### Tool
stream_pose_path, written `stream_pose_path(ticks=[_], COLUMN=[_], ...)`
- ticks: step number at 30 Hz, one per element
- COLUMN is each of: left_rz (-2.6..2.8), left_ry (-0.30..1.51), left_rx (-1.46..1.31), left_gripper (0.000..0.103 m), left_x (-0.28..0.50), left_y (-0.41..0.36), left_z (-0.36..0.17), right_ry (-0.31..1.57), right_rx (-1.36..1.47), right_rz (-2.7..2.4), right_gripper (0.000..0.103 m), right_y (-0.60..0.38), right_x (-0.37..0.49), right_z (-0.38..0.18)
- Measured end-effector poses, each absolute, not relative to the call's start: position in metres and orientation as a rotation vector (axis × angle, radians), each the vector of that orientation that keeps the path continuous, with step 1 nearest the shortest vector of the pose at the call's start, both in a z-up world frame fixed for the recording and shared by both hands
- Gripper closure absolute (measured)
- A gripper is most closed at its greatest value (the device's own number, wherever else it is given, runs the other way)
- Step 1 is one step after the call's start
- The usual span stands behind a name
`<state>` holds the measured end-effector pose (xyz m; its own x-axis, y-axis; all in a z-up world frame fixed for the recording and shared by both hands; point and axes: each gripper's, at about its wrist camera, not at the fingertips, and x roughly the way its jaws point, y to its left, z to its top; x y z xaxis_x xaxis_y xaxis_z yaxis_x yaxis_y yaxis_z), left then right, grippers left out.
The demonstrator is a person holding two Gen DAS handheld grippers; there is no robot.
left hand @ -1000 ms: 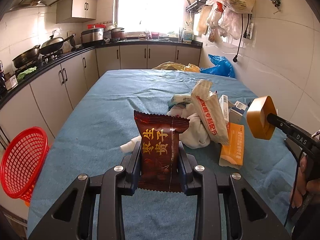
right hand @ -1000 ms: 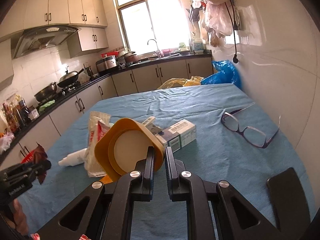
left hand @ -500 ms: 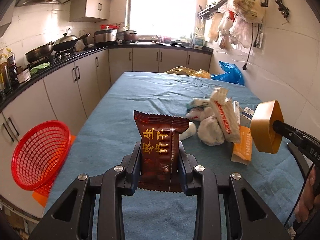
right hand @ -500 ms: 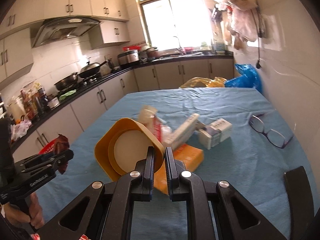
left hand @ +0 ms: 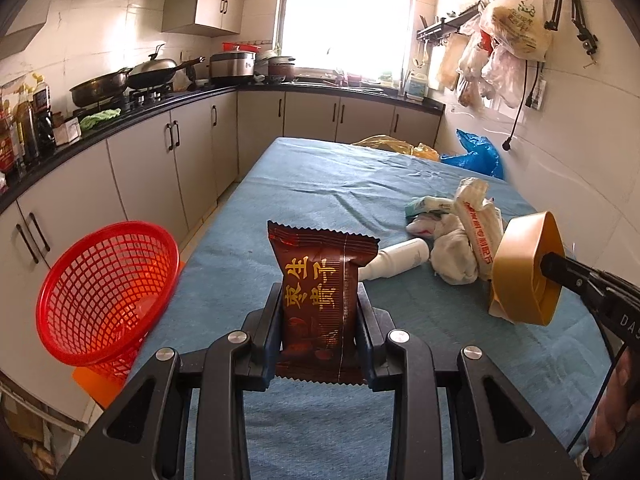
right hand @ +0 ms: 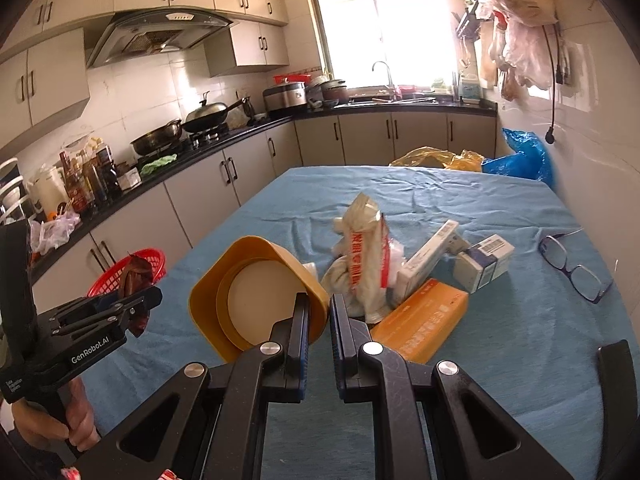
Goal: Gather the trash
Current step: 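Lift the brown packet and orange container and carry both toward the red basket, then open both grippers over the red basket to drop the packet and container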
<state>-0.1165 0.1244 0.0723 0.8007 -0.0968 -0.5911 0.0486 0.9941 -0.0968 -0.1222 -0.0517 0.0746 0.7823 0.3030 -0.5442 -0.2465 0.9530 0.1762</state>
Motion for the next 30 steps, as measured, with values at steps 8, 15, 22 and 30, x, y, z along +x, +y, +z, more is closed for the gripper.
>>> stream_pose_path(ticks=[8,15,22,30], left_rz=[-0.071,-0.034,0.040,0.143], left_ry=[0.632,0.620,0.613,0.619], left_rx=[-0.099,-0.122,-0.164,-0.213], left_gripper=[0.072,0.072,0.072,0.072], left_x=[-0.120,-0.123,-0.121,-0.119], left_y=[0.136,0.159,0.202,0.262], left_z=[0.071,0.074,0.076,0.071], right_ry=[0.629,0.670,0.702,0.739], right_rx=[0.070,0.043,0.012,-0.028], right_rz=[0.312,0.390,0.462,0.537], right_gripper=[0.092,0.092,0.092,0.092], right_y=[-0.036,-0.008,0.034,0.095], right_x=[-0.120,-0.105,-0.087,-0.059], right_z=[0.070,0.073,0.079,0.082])
